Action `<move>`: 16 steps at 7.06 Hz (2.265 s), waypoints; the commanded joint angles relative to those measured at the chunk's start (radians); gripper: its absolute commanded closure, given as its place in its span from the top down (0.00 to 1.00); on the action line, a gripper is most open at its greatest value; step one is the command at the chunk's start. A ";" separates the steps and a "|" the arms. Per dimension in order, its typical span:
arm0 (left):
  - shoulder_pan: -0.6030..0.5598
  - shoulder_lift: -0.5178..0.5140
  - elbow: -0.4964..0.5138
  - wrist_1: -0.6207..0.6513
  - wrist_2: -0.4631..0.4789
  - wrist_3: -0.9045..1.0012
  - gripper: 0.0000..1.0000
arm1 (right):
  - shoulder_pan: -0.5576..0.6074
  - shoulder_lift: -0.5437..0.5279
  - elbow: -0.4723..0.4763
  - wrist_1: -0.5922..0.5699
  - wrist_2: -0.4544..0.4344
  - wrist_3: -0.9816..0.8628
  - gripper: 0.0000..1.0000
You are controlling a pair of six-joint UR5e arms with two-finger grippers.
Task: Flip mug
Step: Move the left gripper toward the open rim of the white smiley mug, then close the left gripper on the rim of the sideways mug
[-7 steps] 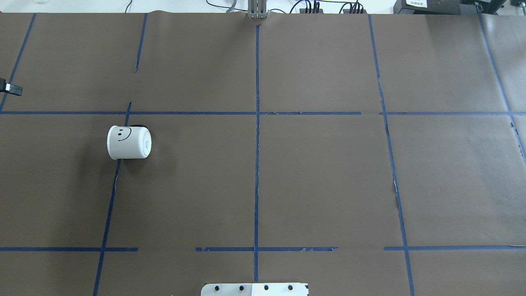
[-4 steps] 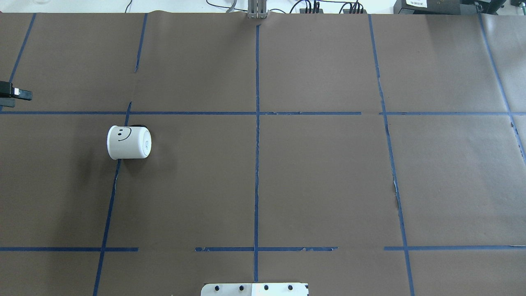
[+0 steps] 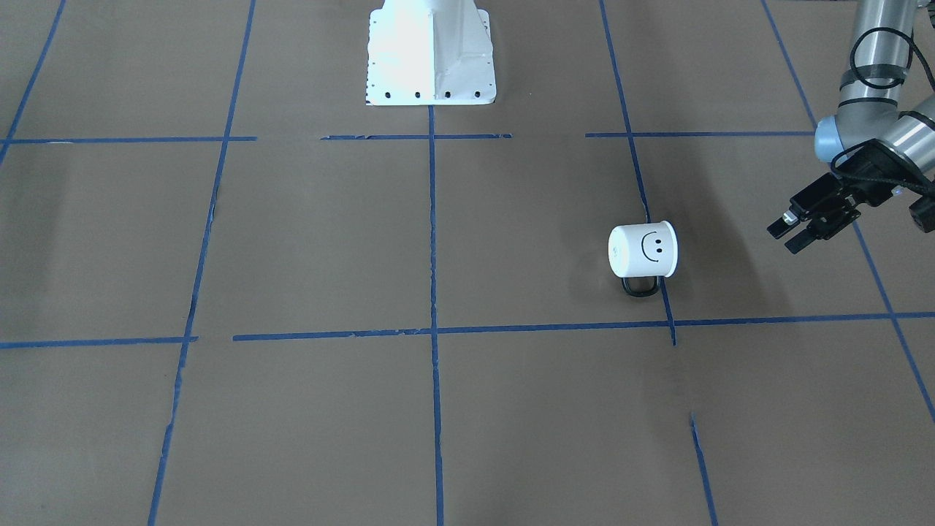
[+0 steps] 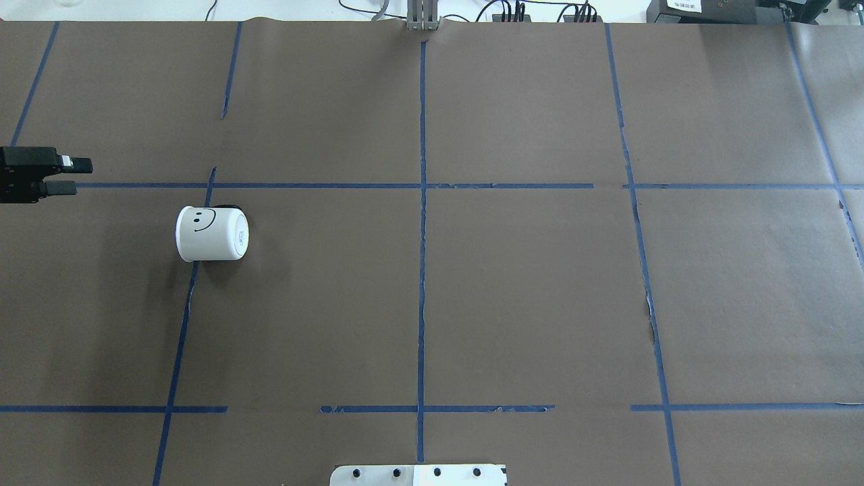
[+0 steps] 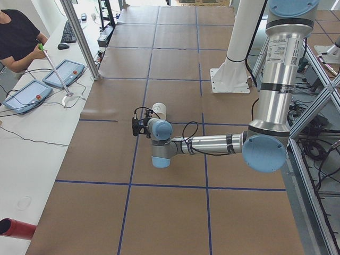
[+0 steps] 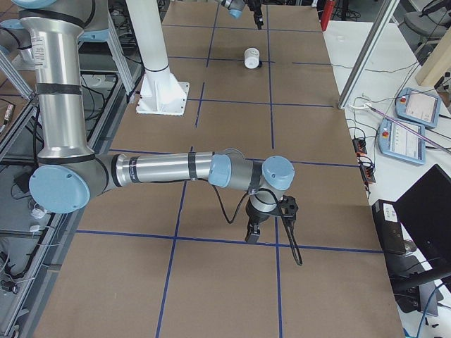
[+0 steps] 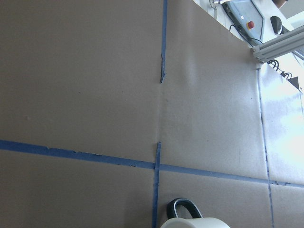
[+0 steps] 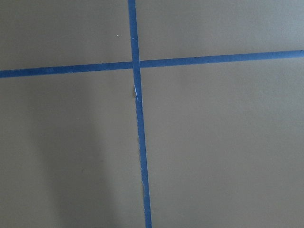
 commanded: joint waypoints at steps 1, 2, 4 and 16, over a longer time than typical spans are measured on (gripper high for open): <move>0.113 0.001 0.019 -0.123 0.152 -0.080 1.00 | 0.000 0.000 0.000 0.000 0.000 0.000 1.00; 0.169 -0.002 0.019 -0.157 0.194 -0.093 1.00 | 0.000 0.000 0.000 0.000 0.000 0.000 1.00; 0.270 -0.051 0.021 -0.139 0.095 -0.061 1.00 | 0.000 0.000 0.000 0.000 0.000 0.000 1.00; 0.218 -0.140 0.022 0.096 -0.030 0.073 0.11 | 0.000 0.000 0.000 0.000 0.000 0.000 1.00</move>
